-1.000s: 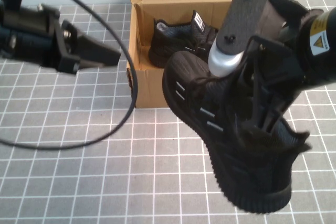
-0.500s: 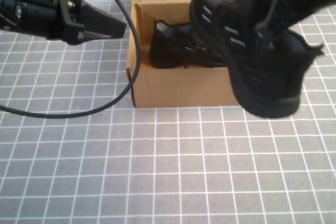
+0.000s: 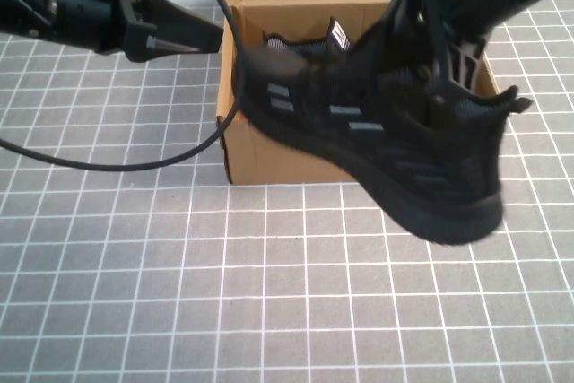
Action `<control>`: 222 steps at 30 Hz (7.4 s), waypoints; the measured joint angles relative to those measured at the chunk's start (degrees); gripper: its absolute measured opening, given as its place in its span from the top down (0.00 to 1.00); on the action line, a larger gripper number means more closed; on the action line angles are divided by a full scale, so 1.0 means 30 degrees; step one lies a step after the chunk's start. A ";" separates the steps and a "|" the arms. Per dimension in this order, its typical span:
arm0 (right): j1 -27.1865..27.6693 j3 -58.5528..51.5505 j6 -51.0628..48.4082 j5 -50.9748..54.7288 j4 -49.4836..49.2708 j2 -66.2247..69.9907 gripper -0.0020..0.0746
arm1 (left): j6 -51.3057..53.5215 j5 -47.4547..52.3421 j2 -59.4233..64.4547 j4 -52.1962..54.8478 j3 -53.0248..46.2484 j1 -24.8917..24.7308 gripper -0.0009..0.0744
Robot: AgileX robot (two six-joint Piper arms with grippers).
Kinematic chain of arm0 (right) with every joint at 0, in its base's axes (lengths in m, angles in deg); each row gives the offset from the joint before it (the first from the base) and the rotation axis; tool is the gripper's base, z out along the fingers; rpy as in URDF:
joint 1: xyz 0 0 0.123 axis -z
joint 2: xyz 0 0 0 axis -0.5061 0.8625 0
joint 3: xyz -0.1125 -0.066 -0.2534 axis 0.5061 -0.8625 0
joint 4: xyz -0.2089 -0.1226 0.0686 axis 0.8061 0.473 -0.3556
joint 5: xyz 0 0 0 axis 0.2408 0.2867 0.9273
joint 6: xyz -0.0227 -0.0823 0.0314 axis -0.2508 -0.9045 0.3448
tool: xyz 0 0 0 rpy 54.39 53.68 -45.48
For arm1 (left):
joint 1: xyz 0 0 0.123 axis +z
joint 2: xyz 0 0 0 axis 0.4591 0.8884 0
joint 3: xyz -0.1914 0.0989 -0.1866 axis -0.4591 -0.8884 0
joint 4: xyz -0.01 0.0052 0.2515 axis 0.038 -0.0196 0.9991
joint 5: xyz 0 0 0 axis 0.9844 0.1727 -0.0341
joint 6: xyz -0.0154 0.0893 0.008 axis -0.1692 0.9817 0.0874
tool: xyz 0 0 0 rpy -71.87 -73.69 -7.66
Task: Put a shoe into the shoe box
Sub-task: Hand over the shoe, then place the shoe in the shoe box
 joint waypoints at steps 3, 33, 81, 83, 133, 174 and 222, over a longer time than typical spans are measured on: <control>0.0000 0.0000 -0.1202 0.0754 -0.0352 0.0000 0.98 | 0.0000 0.0000 0.0034 0.0000 0.0444 -0.0179 0.99; 0.0000 0.0120 -0.3107 0.0884 0.0101 0.0053 0.98 | 0.9058 0.0071 0.0533 -0.0061 0.0806 -0.4637 0.22; 0.0000 0.0120 -0.3152 0.1301 0.0247 0.0126 0.98 | 0.9053 -0.0284 0.2377 0.0687 0.0849 -0.6380 0.84; 0.0000 0.0120 -0.3152 0.1327 0.0201 0.0126 0.98 | 0.9053 -0.0389 0.2377 0.0687 0.0893 -0.6380 0.90; 0.0000 -0.9281 1.3661 0.0884 0.6789 -1.2140 0.99 | 0.9183 -0.7328 0.6758 0.2720 0.6315 -0.6410 0.95; 0.0000 -1.1826 1.4793 0.0965 0.6820 -1.6309 0.99 | 0.9762 -0.7255 1.1896 0.3538 0.8433 -0.6455 0.95; 0.0000 -1.3287 1.4724 -0.0379 0.6820 -1.5842 0.99 | 0.9190 -0.5218 1.1729 0.3644 0.8784 -0.6455 0.96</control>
